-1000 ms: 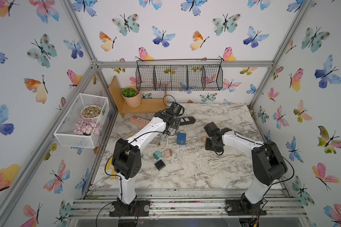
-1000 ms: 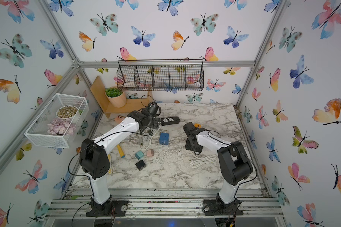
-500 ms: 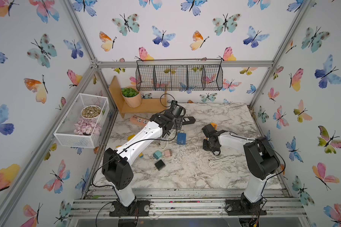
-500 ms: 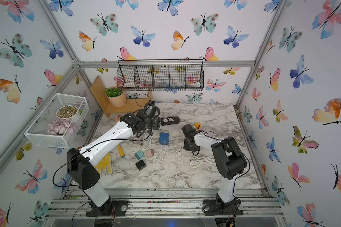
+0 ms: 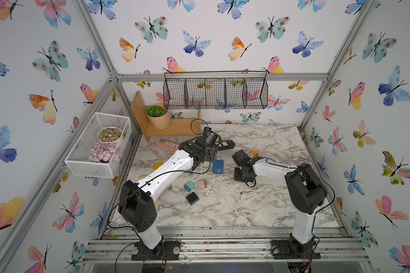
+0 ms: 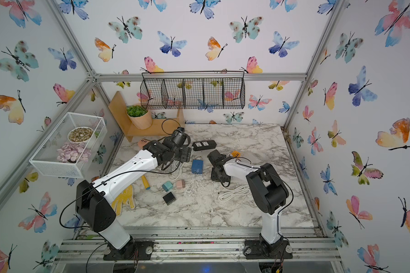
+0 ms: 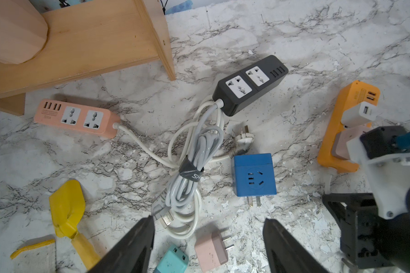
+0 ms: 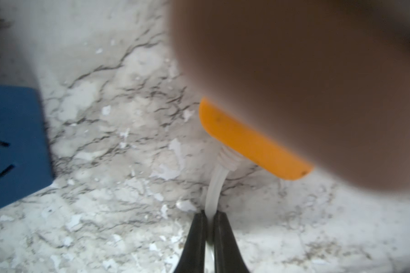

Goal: Pull the plug off the socket
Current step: Move the socket to the center of the board.

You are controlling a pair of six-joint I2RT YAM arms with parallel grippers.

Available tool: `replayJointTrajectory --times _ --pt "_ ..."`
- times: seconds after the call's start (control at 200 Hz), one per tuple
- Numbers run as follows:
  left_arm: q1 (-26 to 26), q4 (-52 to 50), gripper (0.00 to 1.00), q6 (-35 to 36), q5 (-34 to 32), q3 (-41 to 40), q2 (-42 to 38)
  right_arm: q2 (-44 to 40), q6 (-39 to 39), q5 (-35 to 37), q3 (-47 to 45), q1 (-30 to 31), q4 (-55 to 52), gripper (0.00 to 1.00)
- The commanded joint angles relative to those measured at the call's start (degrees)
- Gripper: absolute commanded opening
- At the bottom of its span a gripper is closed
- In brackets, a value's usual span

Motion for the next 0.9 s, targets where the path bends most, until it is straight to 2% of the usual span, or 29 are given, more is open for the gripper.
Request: replayJointTrajectory --times 0.0,0.345,0.425,0.546,0.641,0.731,0.896 --pt "0.07 -0.48 0.77 -0.55 1.84 -0.89 -2.41 1.48 2.11 -3.34 0.4 2.16 -1.91 0.02" --pt "0.07 0.61 0.76 0.99 5.38 -3.16 -3.13 1.24 12.32 -7.71 3.05 7.08 -2.54 0.03" --pt "0.07 1.01 0.76 1.22 6.44 -4.12 -3.37 1.31 13.93 -8.31 3.11 7.22 -2.97 0.13" --pt "0.08 1.72 0.76 1.61 8.94 -5.22 -3.55 1.32 13.88 -6.3 4.85 7.18 -5.55 0.4" --pt "0.07 2.3 0.75 1.95 10.63 -5.71 -3.75 0.37 13.53 -5.28 5.99 7.09 -7.03 0.52" --pt "0.05 2.6 0.74 2.44 12.65 -5.4 -3.83 -2.0 13.68 -3.49 6.71 7.01 -8.74 0.56" --pt "-0.23 3.52 0.73 3.13 17.58 -4.94 -3.58 -8.97 14.31 0.78 6.64 3.66 -12.75 0.55"
